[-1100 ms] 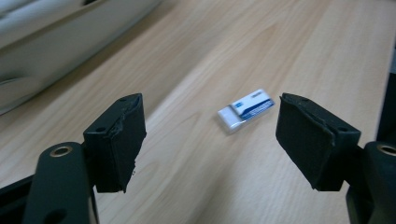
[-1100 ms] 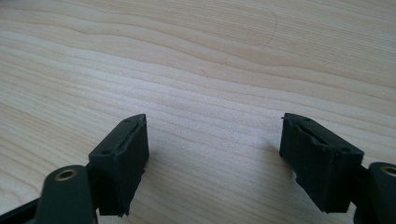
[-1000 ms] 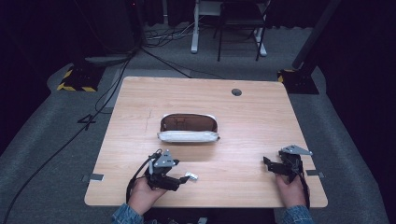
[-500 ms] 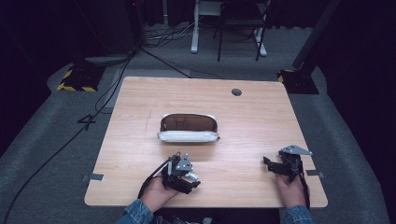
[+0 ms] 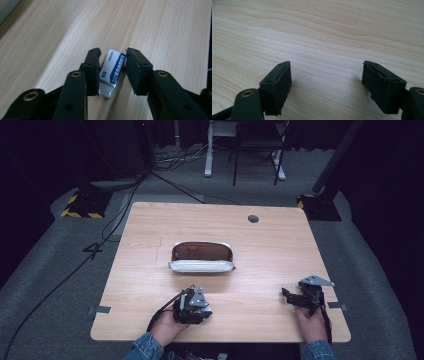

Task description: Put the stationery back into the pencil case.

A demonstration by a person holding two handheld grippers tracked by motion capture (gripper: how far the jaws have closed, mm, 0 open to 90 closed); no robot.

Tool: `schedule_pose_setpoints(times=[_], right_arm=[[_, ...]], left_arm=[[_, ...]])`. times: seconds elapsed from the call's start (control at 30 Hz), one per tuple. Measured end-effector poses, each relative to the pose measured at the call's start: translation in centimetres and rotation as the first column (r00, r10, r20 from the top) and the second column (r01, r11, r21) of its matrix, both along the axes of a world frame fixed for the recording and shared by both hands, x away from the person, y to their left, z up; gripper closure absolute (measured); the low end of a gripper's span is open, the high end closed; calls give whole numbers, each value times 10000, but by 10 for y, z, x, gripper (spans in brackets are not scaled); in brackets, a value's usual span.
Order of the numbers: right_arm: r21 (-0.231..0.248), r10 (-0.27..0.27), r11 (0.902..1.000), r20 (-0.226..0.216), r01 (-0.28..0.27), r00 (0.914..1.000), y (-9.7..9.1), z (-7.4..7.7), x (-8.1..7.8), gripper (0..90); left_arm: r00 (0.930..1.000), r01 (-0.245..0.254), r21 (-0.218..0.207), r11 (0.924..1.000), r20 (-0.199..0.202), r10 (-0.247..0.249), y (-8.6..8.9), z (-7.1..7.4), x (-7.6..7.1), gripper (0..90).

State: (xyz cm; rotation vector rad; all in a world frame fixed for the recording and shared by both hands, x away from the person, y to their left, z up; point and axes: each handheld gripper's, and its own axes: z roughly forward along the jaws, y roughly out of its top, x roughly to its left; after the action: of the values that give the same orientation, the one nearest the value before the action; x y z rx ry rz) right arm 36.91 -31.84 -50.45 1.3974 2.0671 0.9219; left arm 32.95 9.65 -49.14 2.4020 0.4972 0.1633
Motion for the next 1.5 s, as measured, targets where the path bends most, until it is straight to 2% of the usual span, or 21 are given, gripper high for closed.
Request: schedule_pose_setpoints(times=[0.1, 0.17, 0.53, 0.83, 1.07, 1.4, 1.5], right_arm=[[3, -5, 10000, 2, 5, 10000, 0, 0, 0, 246], [4, 1, 10000, -2, -1, 10000, 0, 0, 0, 247], [19, -39, 10000, -13, 39, 10000, 0, 0, 0, 247], [18, -45, 10000, -6, 45, 10000, 0, 0, -1, 251], [16, -44, 10000, -7, 44, 10000, 0, 0, -1, 252], [18, -46, 10000, -8, 46, 10000, 0, 0, -1, 251], [16, -42, 10000, -9, 42, 10000, 0, 0, -1, 252]], left_arm=[[10000, -67, -24, 10000, 9, 67, 2, 0, 0, 716], [9998, -129, -77, 9999, -125, 128, 3, 0, 1, 719], [9995, -230, 13, 9997, -198, 231, 3, 2, 0, 727], [9988, -418, -605, 9973, -262, 403, 12, 18, 2, 728], [9983, -568, -855, 9947, -199, 553, 19, 29, 3, 727], [9970, -769, -1287, 9887, -6, 775, 28, 47, 6, 727], [9966, -813, -1547, 9846, -33, 818, 31, 51, 6, 727]])
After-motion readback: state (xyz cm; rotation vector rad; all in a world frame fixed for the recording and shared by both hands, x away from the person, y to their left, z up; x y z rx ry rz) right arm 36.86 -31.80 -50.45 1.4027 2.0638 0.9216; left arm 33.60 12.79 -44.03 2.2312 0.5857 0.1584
